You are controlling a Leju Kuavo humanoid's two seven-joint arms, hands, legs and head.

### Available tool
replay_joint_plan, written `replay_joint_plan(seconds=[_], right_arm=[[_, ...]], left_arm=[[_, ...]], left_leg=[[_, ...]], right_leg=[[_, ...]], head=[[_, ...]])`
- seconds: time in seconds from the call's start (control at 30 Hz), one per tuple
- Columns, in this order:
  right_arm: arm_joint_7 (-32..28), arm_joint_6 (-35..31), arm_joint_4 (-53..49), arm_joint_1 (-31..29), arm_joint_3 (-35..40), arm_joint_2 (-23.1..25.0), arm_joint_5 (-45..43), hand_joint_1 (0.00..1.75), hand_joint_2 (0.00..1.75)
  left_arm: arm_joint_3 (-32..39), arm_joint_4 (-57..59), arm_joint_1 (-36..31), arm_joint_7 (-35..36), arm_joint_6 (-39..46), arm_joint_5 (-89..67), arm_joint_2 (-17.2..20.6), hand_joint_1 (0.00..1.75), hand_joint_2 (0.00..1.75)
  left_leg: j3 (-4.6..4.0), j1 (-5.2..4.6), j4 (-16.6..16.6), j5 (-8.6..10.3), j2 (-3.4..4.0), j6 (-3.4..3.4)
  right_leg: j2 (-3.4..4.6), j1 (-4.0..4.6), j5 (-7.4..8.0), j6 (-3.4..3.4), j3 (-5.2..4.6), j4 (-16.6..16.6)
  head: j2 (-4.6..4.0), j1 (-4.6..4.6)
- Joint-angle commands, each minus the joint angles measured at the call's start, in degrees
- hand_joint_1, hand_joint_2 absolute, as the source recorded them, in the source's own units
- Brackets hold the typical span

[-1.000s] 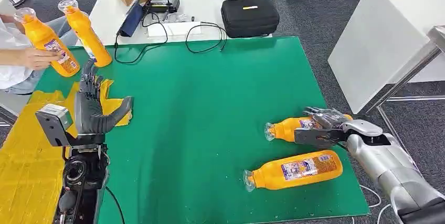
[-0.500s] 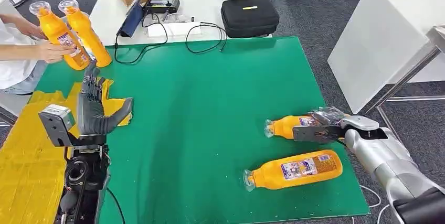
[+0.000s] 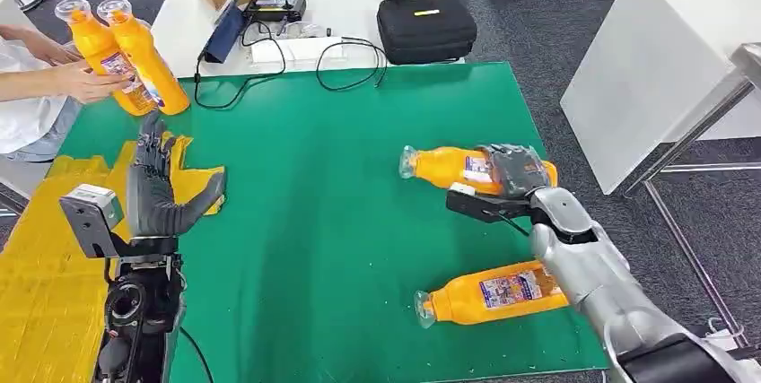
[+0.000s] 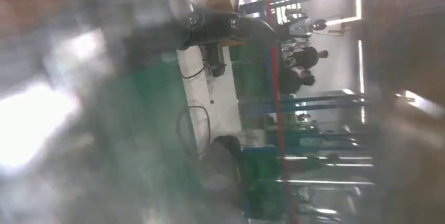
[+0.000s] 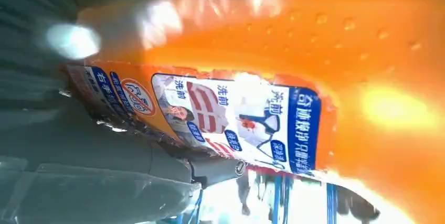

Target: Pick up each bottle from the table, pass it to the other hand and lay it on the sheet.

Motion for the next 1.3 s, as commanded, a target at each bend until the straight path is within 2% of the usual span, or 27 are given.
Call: replay_joint_plan(seconds=[0.03,0.13,0.23,0.37,0.47,0.67,0.7,0.73,0.83,0.93,1.3], right_arm=[[-4.7,-8.6,-31.2,10.9,-25.5,14.3,-6.6,1.75,1.75],[-5.9,-7.0,-38.7,15.0,-27.6,16.9,-11.0,1.75,1.75],[-6.0,-6.8,-38.6,15.3,-27.7,17.0,-11.0,1.75,1.75],[-6.5,-6.8,-37.6,14.7,-27.9,16.9,-11.2,1.75,1.75],[-9.7,-1.2,-39.2,16.3,-29.0,20.2,-20.4,1.75,1.75],[-11.1,7.2,-34.4,17.7,-22.5,24.1,-23.9,1.75,1.75],[-11.5,8.0,-33.6,17.7,-21.7,24.8,-24.6,1.75,1.75],[-12.0,12.0,-32.1,17.5,-20.2,25.6,-27.6,1.75,1.75],[-12.3,15.5,-28.6,16.8,-16.9,27.0,-29.8,1.75,1.75],[-12.2,16.4,-25.1,16.1,-14.3,27.7,-29.9,1.75,1.75],[-12.9,11.4,-17.3,16.1,-7.2,29.7,-23.5,1.75,1.75]], left_arm=[[-3.2,-1.5,-1.8,1.8,-1.5,-3.0,-1.6,0.00,1.75],[-7.6,0.0,-3.4,4.2,-2.3,-6.1,-1.1,0.00,1.75],[-8.0,0.5,-3.5,4.3,-1.8,-6.4,-0.9,0.00,1.75],[-7.9,0.3,-3.3,4.2,-1.7,-6.3,-0.5,0.00,1.75],[-12.0,0.5,-4.0,5.4,-4.4,-7.1,-0.2,0.00,1.75],[-19.2,2.9,-6.8,8.6,-6.5,-6.6,0.0,0.00,1.75],[-19.4,3.2,-7.2,9.0,-6.4,-6.1,-0.1,0.00,1.75],[-19.8,3.6,-7.8,9.4,-6.9,-5.0,0.0,0.00,1.75],[-20.3,4.2,-8.7,9.6,-6.6,-4.2,0.2,0.00,1.75],[-20.3,4.3,-8.8,9.9,-6.4,-3.5,0.3,0.00,1.75],[-19.9,3.7,-7.3,10.2,-6.8,-1.0,0.6,0.00,1.75]], left_leg=[[0.00,0.04,0.1,-0.07,0.10,-0.04],[-0.01,0.05,0.1,-0.14,0.00,-0.07],[-0.01,0.04,0.1,-0.06,-0.32,-0.05],[-0.05,-0.04,0.0,-0.01,-0.21,-0.02],[-0.03,-0.04,0.0,-0.02,-0.23,-0.03],[0.06,-0.01,0.0,-0.04,-0.10,-0.04],[0.15,0.02,0.0,-0.10,-0.04,-0.06],[0.11,0.03,0.0,-0.08,-0.01,-0.05],[0.12,0.03,0.0,-0.07,0.05,-0.05],[0.16,0.05,0.0,-0.07,0.12,-0.05],[0.14,0.01,-0.1,-0.06,0.10,-0.05]], right_leg=[[0.10,0.03,-0.02,0.00,-0.02,0.0],[-0.01,0.05,-0.13,0.00,0.02,0.1],[-0.30,0.04,-0.14,0.01,0.08,0.0],[-0.19,-0.04,-0.06,0.02,0.00,0.0],[-0.21,-0.04,-0.08,0.01,0.01,0.0],[-0.09,-0.02,-0.06,0.01,0.07,0.0],[-0.04,0.02,-0.09,0.00,0.15,0.0],[-0.01,0.02,-0.06,0.00,0.11,0.0],[0.06,0.03,-0.04,0.00,0.09,0.0],[0.13,0.05,-0.02,0.01,0.11,-0.1],[0.12,0.01,-0.03,0.01,0.12,-0.1]], head=[[0.00,0.02],[0.00,0.02],[0.00,0.02],[0.00,0.02],[0.00,0.02],[0.00,0.00],[0.00,0.04],[0.00,0.00],[-0.02,0.02],[0.00,0.02],[0.00,0.04]])
